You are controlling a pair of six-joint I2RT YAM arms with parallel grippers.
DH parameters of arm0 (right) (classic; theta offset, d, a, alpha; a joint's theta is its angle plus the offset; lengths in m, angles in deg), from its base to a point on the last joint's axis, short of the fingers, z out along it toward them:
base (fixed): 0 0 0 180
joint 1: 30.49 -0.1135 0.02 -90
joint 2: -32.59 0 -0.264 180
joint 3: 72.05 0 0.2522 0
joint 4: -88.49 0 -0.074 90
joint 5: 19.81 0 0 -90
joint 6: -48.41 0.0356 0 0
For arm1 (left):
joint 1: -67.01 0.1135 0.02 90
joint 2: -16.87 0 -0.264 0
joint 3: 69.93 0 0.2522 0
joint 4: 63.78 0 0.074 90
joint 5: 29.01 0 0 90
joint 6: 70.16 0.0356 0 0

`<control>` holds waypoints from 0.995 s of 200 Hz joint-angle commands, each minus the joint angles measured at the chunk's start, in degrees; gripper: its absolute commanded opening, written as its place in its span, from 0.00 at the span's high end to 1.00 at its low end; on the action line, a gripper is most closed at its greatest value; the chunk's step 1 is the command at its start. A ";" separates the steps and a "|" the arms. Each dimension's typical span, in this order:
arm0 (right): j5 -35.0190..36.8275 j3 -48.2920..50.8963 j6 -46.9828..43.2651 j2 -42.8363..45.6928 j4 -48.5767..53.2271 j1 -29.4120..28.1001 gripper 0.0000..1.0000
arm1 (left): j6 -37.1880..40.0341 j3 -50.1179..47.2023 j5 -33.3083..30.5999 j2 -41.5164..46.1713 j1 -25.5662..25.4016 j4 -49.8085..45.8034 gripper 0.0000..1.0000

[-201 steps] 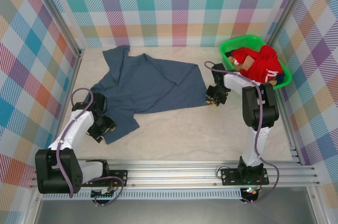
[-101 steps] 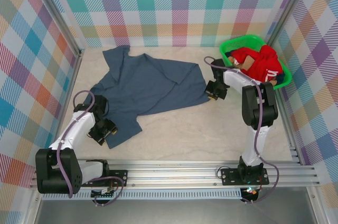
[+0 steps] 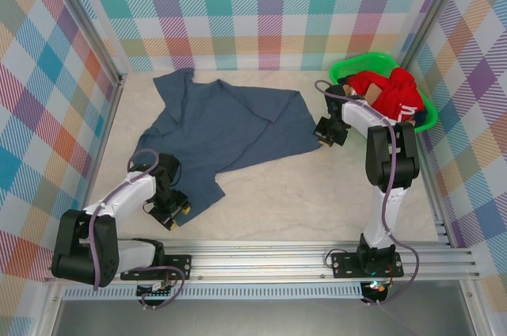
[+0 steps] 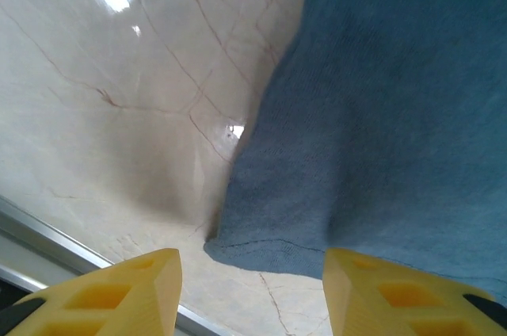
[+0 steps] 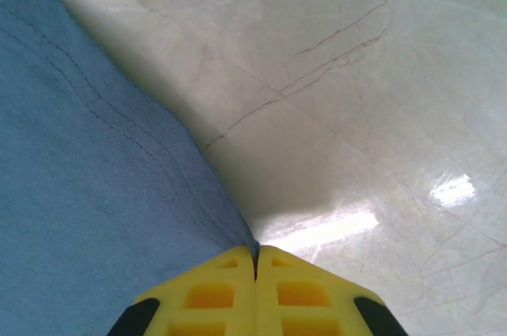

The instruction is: Fold and stack the t-shirts

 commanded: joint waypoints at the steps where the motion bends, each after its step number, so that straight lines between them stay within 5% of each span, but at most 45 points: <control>1: -0.91 -0.74 -0.20 -0.82 1.63 -0.09 1.00 | -4.70 -1.17 1.13 -2.22 -1.26 3.32 0.52; 45: -2.70 0.78 -0.12 0.16 0.36 -0.09 1.00 | -1.91 -0.35 -3.59 -7.31 -1.67 7.79 0.64; 71: -4.98 2.47 -0.04 2.87 -1.08 -0.19 1.00 | 0.28 4.05 -9.43 -8.43 -1.67 8.30 1.00; 120: -8.59 -1.22 0.18 15.47 -4.29 -0.51 1.00 | 5.20 28.05 -25.01 -1.38 -1.07 2.87 1.00; 199: -10.80 -17.12 1.28 32.85 -11.39 -0.53 1.00 | 19.49 65.29 -32.90 2.30 -0.36 12.62 1.00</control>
